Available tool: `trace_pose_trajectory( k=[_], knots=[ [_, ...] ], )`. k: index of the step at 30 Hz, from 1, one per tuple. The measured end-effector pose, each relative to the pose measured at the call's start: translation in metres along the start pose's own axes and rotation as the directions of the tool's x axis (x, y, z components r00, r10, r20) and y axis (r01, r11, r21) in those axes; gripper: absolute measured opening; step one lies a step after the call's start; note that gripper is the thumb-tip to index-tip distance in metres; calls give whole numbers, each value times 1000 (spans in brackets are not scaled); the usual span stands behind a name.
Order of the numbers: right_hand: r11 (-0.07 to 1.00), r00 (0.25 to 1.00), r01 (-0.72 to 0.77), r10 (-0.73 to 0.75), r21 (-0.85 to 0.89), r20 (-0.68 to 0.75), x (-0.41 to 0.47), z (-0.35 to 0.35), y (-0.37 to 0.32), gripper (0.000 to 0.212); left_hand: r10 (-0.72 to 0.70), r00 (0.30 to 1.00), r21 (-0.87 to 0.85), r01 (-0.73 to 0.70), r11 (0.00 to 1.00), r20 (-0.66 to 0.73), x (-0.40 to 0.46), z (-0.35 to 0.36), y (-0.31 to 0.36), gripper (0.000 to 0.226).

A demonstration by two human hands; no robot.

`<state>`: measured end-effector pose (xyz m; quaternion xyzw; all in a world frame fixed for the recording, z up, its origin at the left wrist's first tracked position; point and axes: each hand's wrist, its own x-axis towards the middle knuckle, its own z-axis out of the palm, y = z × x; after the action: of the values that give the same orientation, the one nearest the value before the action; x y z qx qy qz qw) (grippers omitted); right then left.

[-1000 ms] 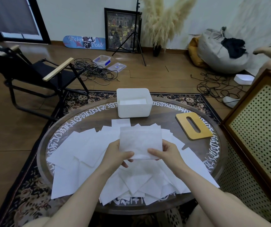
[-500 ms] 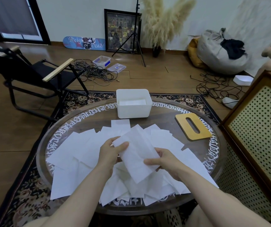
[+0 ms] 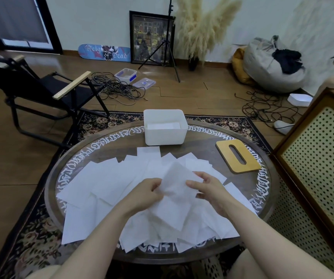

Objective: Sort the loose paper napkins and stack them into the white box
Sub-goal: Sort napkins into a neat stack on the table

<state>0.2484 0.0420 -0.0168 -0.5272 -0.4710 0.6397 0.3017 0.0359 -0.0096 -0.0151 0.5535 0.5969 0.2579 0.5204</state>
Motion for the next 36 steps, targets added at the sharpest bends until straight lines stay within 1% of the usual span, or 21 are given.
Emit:
trace_pose_trajectory(
  k=[1,3,5,6,7,8,9,10,11,12,14,15,17,19,21,23,26,28,33,36],
  knots=[
    [1000,1000,12,-12,-7,6,0,-1,-1,37,0,1000,98,-1,995,0,2,-1,-2,26],
    [997,999,51,-50,-65,20,-1,-2,-1,32,7,999,269,6,963,-49,4,-2,-4,21],
    [989,994,106,-103,-107,32,-3,1,0,23,77,984,309,-24,951,-161,4,-2,-1,18],
    [985,991,133,-131,-110,27,-4,3,1,18,139,961,273,-71,959,-238,3,-1,3,17],
    [980,987,163,-163,-110,9,-3,4,2,13,184,927,187,-128,974,-327,2,0,7,17],
    [977,981,189,-192,-103,-21,-3,6,2,10,187,892,57,-180,982,-412,1,1,9,21],
    [974,974,215,-219,-75,-54,-2,7,3,10,151,873,-97,-219,971,-465,1,1,10,29],
    [970,966,240,-242,-39,-86,-2,8,4,11,95,876,-248,-236,940,-473,1,2,9,36],
    [964,958,266,-267,-19,-110,-2,10,4,13,49,887,-357,-235,904,-459,0,3,7,41],
    [957,949,290,-290,-19,-126,-2,11,5,14,19,896,-403,-218,889,-443,1,5,4,44],
    [941,932,339,-337,-7,-131,-5,14,6,15,10,898,-406,-209,890,-440,1,8,-2,43],
    [937,932,348,-343,27,-121,-7,15,5,17,16,893,-414,-224,882,-449,2,9,-4,42],
    [941,945,323,-315,97,-91,-7,14,5,29,25,881,-443,-262,857,-472,4,9,-5,42],
    [959,963,267,-263,95,-56,-7,14,7,38,22,870,-457,-280,844,-493,6,9,-7,44],
    [976,977,215,-214,31,-18,-5,14,13,32,17,878,-467,-270,842,-478,7,11,-11,47],
    [986,986,166,-166,-31,3,-4,13,19,23,17,901,-462,-238,854,-433,7,13,-16,51],
    [986,990,144,-144,-89,13,-2,13,22,20,-6,915,-441,-189,877,-404,8,16,-21,54],
    [980,986,166,-167,-110,4,-3,16,20,18,6,907,-411,-196,890,-420,8,17,-20,52],
    [943,943,309,-321,-127,-93,-5,22,15,19,51,874,-386,-264,884,-482,7,16,-16,48],
    [934,924,346,-356,-89,-139,-5,22,14,20,32,887,-420,-249,873,-461,9,16,-17,51]
  ],
)
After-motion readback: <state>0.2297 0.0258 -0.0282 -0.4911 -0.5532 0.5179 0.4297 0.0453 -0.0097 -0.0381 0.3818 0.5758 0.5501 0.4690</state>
